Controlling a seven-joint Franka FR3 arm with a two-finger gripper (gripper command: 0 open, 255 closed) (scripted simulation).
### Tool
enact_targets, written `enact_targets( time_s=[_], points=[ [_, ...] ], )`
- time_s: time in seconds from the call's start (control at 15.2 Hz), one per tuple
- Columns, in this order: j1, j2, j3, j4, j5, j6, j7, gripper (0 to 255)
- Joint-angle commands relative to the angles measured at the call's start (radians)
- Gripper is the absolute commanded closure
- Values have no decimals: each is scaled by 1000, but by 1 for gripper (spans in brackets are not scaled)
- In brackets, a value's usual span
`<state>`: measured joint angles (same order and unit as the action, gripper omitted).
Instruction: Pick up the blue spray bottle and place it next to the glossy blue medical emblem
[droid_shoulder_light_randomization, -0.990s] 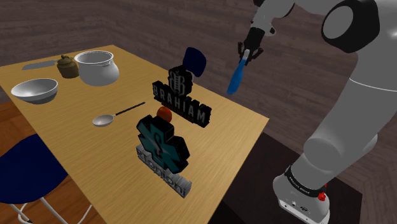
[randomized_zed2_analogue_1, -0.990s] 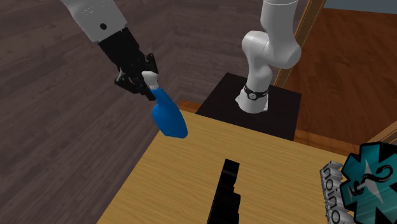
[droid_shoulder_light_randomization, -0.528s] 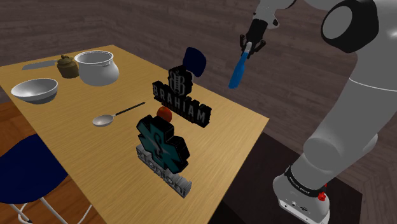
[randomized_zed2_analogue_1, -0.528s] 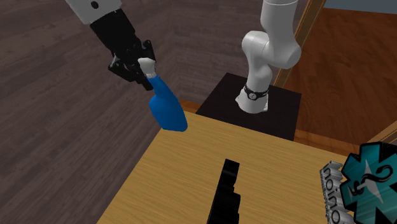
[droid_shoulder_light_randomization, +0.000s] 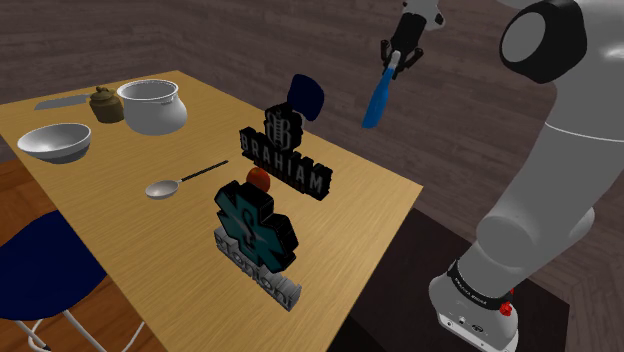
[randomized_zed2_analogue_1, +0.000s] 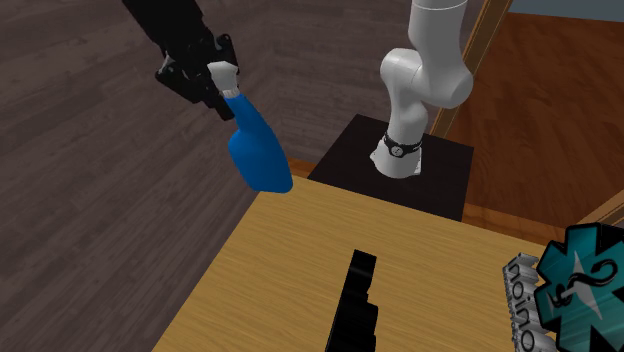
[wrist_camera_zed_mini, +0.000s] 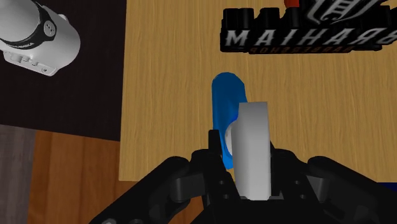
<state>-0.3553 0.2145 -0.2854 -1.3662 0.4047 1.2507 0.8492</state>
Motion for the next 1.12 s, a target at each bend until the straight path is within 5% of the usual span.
enact_targets(
  time_s=[0.0,0.92,1.06],
  points=[
    [-4,8,0,37,5,-28,9,255],
    [-64,135,0,414,82,-273,86,255],
    [-15,79,13,329,70,-226,123,255]
  ],
)
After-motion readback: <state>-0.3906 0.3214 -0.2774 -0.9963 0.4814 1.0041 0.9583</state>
